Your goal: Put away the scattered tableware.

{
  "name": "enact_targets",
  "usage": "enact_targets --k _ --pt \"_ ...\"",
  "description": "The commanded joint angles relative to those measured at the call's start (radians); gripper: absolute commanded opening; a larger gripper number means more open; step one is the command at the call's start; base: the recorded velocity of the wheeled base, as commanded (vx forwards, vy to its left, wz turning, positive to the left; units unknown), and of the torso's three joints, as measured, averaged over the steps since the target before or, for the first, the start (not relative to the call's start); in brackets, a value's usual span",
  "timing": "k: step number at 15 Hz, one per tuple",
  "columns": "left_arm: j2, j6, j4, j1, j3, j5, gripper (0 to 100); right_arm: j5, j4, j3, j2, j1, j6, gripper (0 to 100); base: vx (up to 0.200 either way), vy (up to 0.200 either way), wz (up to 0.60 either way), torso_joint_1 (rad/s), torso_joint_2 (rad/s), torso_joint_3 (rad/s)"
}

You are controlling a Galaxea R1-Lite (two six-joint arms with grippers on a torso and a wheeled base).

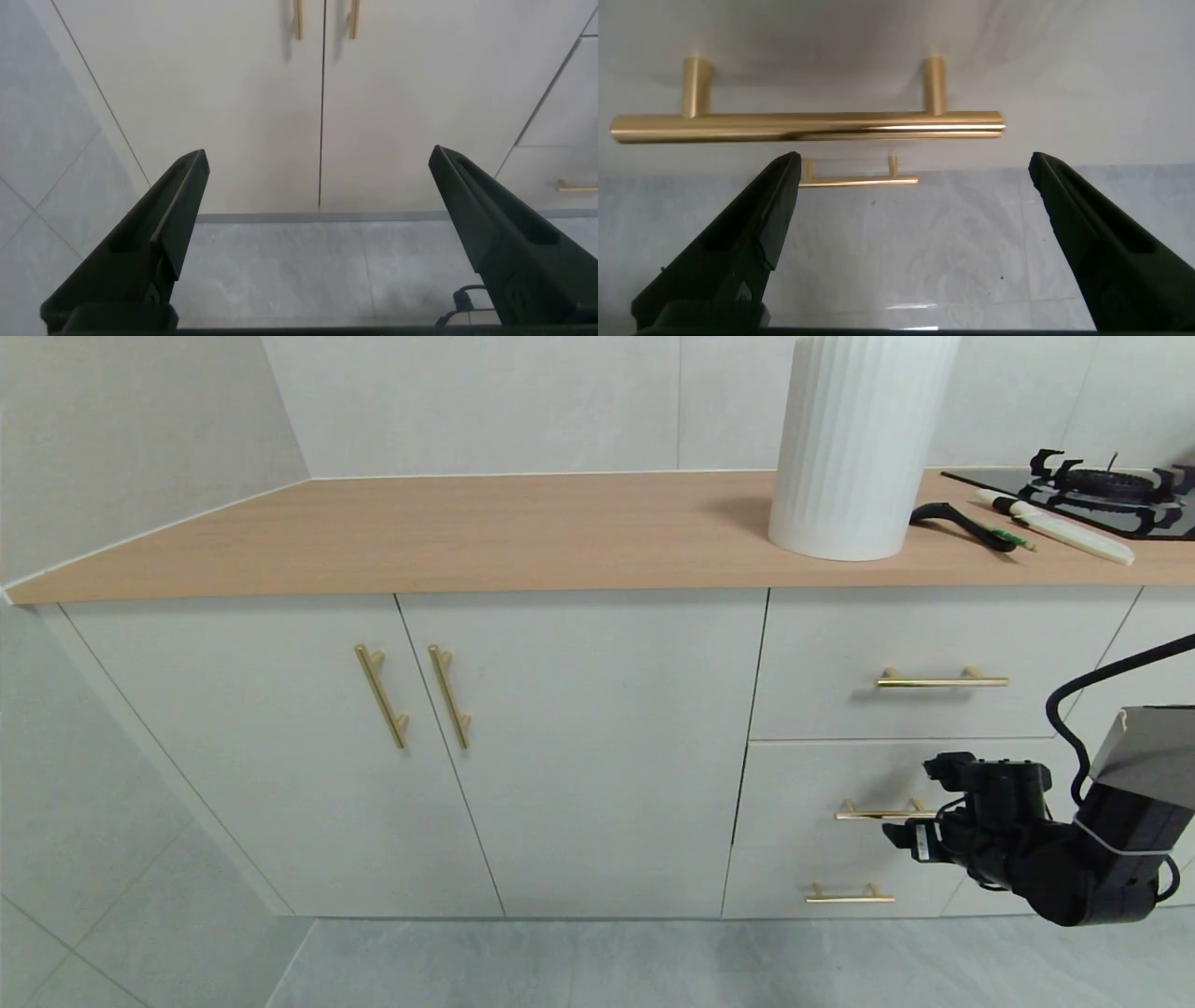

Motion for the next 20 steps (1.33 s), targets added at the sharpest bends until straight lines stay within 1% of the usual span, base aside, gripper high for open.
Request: enact_targets --k 1,3,5,8,10,17,20 --pt "0.001 0.000 0.000 0.001 0.000 0.000 100 0.001 -0.010 0.006 -0.017 0.000 0.002 100 0.000 0.000 0.00 0.000 0.00 0.000" --pt "0.001 0.000 0.000 0.001 0.000 0.000 100 0.008 -0.002 0.030 -0.100 -0.001 0.002 100 0.000 0.000 0.00 0.000 0.00 0.000" --pt "0.001 0.000 0.000 0.001 0.000 0.000 100 0.016 -0.002 0.027 -0.126 -0.003 0.002 100 0.000 0.000 0.00 0.000 0.00 0.000" --pt "0.001 0.000 0.000 0.001 0.000 0.000 100 0.088 -0.003 -0.016 -0.095 -0.003 0.003 100 0.000 0.000 0.00 0.000 0.00 0.000" --pt "0.001 0.000 0.000 0.001 0.000 0.000 100 0.102 -0.002 -0.046 -0.080 -0.001 0.002 100 0.000 0.000 0.00 0.000 0.00 0.000" --pt "0.001 0.000 0.000 0.001 0.000 0.000 100 0.107 -0.013 -0.082 0.008 0.005 -0.004 100 0.000 0.000 0.00 0.000 0.00 0.000" --pt "0.001 0.000 0.000 0.001 0.000 0.000 100 0.105 -0.066 -0.089 0.043 0.006 -0.008 100 0.000 0.000 0.00 0.000 0.00 0.000"
